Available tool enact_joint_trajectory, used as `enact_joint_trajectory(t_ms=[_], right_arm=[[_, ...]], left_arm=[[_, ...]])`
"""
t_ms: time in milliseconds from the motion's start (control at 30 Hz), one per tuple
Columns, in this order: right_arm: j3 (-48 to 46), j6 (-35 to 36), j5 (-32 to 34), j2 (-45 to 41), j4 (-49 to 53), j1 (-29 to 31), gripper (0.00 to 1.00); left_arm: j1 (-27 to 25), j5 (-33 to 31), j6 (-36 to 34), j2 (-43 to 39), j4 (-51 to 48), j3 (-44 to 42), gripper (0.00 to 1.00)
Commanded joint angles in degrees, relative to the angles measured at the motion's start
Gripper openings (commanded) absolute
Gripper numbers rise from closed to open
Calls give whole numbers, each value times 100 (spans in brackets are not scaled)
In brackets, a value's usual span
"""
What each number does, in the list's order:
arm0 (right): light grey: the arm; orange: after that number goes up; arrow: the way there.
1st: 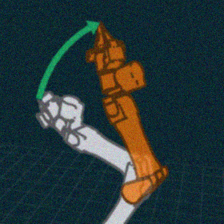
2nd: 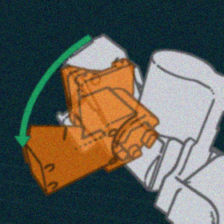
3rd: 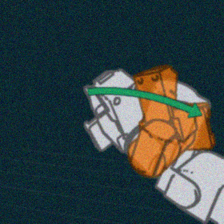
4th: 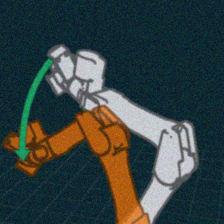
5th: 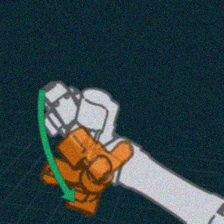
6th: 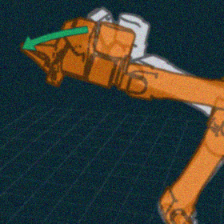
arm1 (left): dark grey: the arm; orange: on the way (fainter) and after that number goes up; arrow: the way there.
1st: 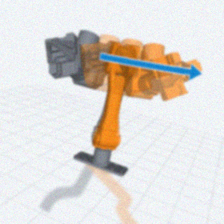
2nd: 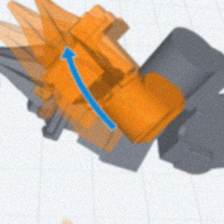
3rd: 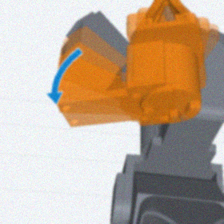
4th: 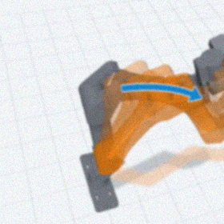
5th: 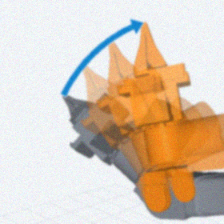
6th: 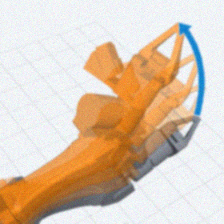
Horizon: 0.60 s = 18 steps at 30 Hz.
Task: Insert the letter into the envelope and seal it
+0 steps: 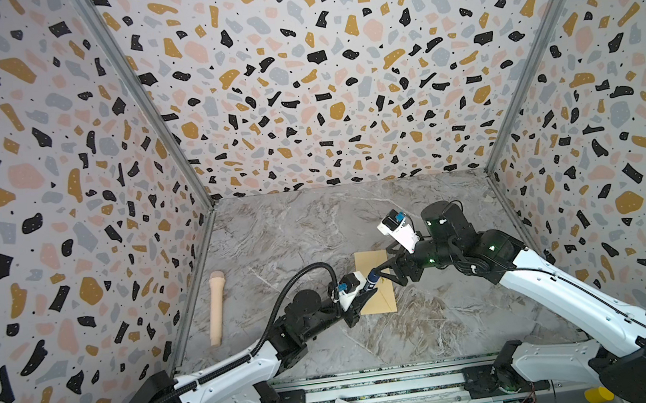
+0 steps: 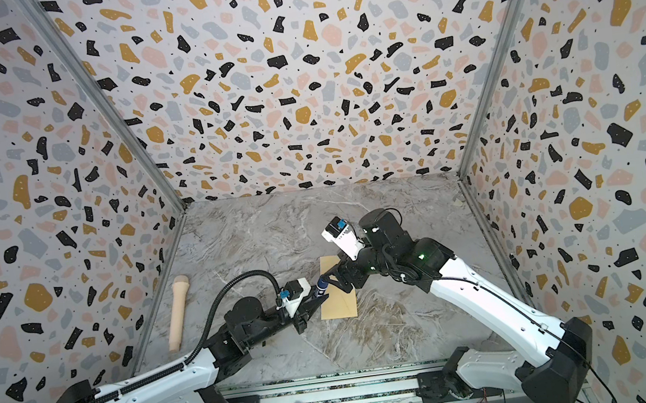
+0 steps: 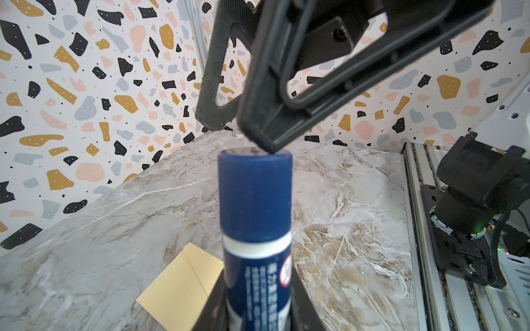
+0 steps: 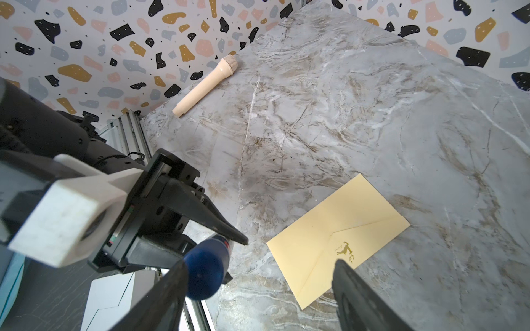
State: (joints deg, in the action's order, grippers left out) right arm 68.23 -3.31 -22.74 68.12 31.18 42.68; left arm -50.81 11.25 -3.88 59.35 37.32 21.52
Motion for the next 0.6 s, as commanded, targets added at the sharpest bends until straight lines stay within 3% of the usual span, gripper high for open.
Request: enact_joint_trajectory(t_ms=[0, 400, 567], right_arm=[[-258, 19, -192, 113, 530, 136, 79], [-325, 43, -293, 401, 539, 197, 78], [453, 386, 77, 131, 641, 168, 76]], left_arm=[[16, -42, -75, -314, 1466, 221, 0], [11, 33, -209, -447, 1439, 246, 0], [17, 272, -396, -341, 710, 447, 0]])
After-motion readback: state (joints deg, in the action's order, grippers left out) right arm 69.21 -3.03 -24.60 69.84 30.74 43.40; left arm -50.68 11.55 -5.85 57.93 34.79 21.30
